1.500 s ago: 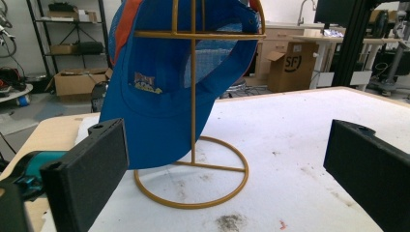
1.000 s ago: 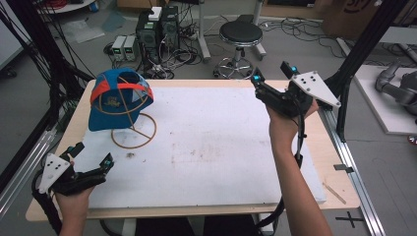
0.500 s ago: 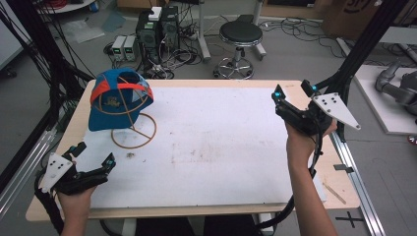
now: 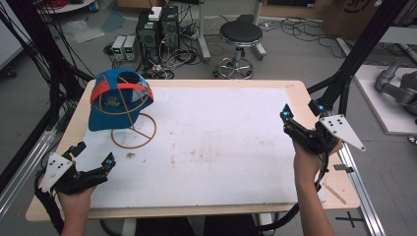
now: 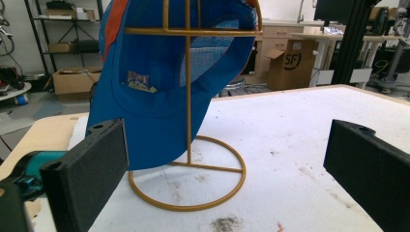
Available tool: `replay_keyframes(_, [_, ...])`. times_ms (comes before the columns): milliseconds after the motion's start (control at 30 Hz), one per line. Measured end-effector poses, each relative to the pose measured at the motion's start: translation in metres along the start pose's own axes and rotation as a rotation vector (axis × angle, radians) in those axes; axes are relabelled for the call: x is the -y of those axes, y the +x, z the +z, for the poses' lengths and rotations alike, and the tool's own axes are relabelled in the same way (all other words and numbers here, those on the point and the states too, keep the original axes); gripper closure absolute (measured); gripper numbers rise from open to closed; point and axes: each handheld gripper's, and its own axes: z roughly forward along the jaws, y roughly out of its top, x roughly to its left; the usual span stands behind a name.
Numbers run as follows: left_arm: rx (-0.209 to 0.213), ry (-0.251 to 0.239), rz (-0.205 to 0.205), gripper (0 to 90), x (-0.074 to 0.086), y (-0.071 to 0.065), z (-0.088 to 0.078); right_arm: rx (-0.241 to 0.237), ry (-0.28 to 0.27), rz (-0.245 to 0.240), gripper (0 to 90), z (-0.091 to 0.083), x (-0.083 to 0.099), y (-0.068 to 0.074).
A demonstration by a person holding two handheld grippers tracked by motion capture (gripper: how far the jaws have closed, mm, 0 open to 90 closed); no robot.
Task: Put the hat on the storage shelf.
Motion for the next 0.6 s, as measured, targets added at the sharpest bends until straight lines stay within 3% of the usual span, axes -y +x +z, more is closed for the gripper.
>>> replay_keyframes(400, [-0.006,-0.008,-0.006,2.5,-0.001,0.0,0.001,0.003,0.055,0.039,20.6,-0.009,0.035,-0.012])
replay_keyframes(600, [-0.015,-0.023,-0.011,2.5,-0.002,0.002,0.0,0.002,0.069,0.03,20.4,-0.013,0.047,-0.015])
